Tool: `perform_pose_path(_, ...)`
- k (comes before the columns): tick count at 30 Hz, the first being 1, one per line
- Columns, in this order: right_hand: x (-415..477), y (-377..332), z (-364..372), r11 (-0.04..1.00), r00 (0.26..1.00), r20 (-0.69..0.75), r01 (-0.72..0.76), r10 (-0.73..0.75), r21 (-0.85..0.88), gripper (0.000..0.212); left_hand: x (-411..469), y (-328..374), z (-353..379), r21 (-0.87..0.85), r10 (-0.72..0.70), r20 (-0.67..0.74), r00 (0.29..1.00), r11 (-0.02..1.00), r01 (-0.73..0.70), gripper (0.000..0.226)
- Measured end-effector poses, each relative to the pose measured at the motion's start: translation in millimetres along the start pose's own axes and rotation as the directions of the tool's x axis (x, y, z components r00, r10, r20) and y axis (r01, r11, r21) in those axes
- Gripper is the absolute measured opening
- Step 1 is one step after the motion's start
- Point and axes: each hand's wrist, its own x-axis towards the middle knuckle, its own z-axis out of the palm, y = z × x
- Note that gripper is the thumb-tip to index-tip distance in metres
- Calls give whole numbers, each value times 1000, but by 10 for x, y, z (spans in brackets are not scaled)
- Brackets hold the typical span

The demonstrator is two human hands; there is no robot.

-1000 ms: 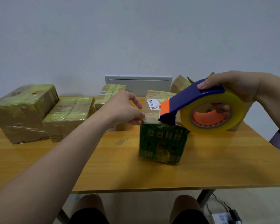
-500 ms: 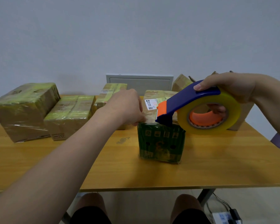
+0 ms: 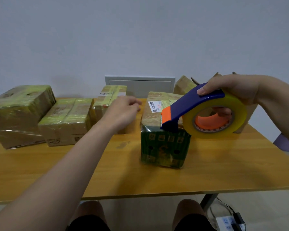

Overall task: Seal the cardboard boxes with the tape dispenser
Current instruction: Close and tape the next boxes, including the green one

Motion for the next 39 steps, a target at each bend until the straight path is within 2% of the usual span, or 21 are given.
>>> perform_pose_path(1, 5, 8, -11, 1000, 1000, 3, 6, -6, 4, 63, 27, 141, 88, -5, 69, -30, 997, 998, -69, 32)
perform_pose_path(3, 11, 23, -41, 1000, 1000, 23, 16, -16, 1, 70, 75, 363, 280, -1, 159, 13, 987, 987, -159, 37)
perform_pose_path(7, -28, 100, -94, 999, 998, 49, 23, -24, 22, 72, 152, 431, 513, 32, 152, 176, 973, 987, -160, 44)
perform_pose_path(9, -44, 159, -126, 998, 996, 82, 42, -46, 53, 66, 211, 359, 522, 58, 149, 207, 967, 985, -164, 39)
perform_pose_path(12, -74, 217, -157, 995, 993, 119, 17, -28, 93, 54, 250, 274, 535, 186, 132, 271, 953, 965, -187, 49)
perform_pose_path(15, -157, 317, -208, 996, 993, 116, -25, 15, 83, 38, 252, 228, 542, 269, 107, 245, 964, 947, -174, 54)
perform_pose_path(16, -199, 380, -242, 995, 995, 96, -43, 34, 89, 41, 244, 216, 535, 289, 100, 229, 968, 943, -166, 55)
perform_pose_path(19, -363, 609, -399, 987, 997, -33, -60, 66, 149, 66, 232, 214, 529, 321, 120, 209, 971, 929, -184, 57)
perform_pose_path(20, -408, 663, -421, 986, 996, -58, -61, 70, 153, 68, 226, 232, 537, 341, 129, 218, 967, 919, -200, 60)
perform_pose_path(24, -445, 736, -398, 992, 993, -89, -69, 78, 103, 69, 223, 330, 572, 496, 124, 218, 968, 840, -219, 79)
perform_pose_path(27, -406, 733, -330, 999, 995, -87, -44, 46, 23, 77, 290, 414, 581, 593, 117, 230, 966, 770, -235, 71)
perform_pose_path(29, -409, 693, -318, 1000, 997, -77, -28, 29, 12, 75, 348, 509, 668, 607, 85, 248, 965, 763, -224, 64)
perform_pose_path(33, -419, 700, -313, 999, 1000, -27, -10, 11, 38, 59, 284, 590, 940, 606, 70, 257, 964, 765, -217, 67)
perform_pose_path(36, -384, 840, -302, 998, 999, -36, -28, 30, 57, 72, 321, 480, 912, 611, 71, 286, 955, 755, -240, 63)
perform_pose_path(39, -387, 877, -301, 997, 997, -68, -29, 34, 77, 78, 342, 407, 873, 619, 86, 284, 955, 744, -251, 70)
